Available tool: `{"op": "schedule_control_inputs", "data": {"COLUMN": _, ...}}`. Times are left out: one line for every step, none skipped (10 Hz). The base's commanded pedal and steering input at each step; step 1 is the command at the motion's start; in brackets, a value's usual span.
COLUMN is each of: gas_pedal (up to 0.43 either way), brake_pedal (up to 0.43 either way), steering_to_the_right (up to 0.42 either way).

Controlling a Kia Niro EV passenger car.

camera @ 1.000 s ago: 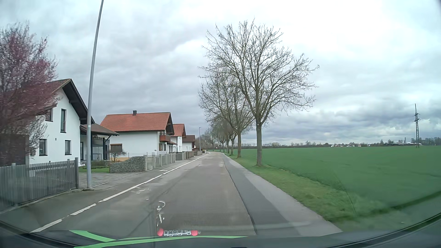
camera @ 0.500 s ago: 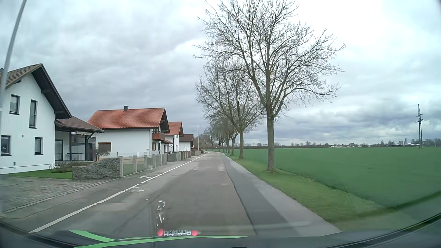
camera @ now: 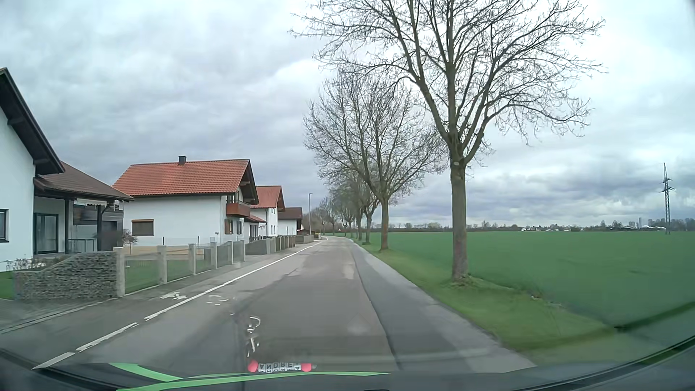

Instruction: Follow the waypoints while adhering to traffic rules and regulations

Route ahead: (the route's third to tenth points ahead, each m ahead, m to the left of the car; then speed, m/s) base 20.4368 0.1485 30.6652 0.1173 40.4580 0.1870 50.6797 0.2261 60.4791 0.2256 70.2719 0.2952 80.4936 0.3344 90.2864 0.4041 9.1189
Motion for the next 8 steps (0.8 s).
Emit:
{"op": "schedule_control_inputs", "data": {"gas_pedal": 0.0, "brake_pedal": 0.0, "steering_to_the_right": 0.002}}
{"op": "schedule_control_inputs", "data": {"gas_pedal": 0.0, "brake_pedal": 0.0, "steering_to_the_right": 0.001}}
{"op": "schedule_control_inputs", "data": {"gas_pedal": 0.0, "brake_pedal": 0.0, "steering_to_the_right": 0.002}}
{"op": "schedule_control_inputs", "data": {"gas_pedal": 0.0, "brake_pedal": 0.0, "steering_to_the_right": 0.002}}
{"op": "schedule_control_inputs", "data": {"gas_pedal": 0.0, "brake_pedal": 0.0, "steering_to_the_right": 0.001}}
{"op": "schedule_control_inputs", "data": {"gas_pedal": 0.0, "brake_pedal": 0.0, "steering_to_the_right": 0.002}}
{"op": "schedule_control_inputs", "data": {"gas_pedal": 0.0, "brake_pedal": 0.0, "steering_to_the_right": 0.002}}
{"op": "schedule_control_inputs", "data": {"gas_pedal": 0.0, "brake_pedal": 0.0, "steering_to_the_right": 0.002}}
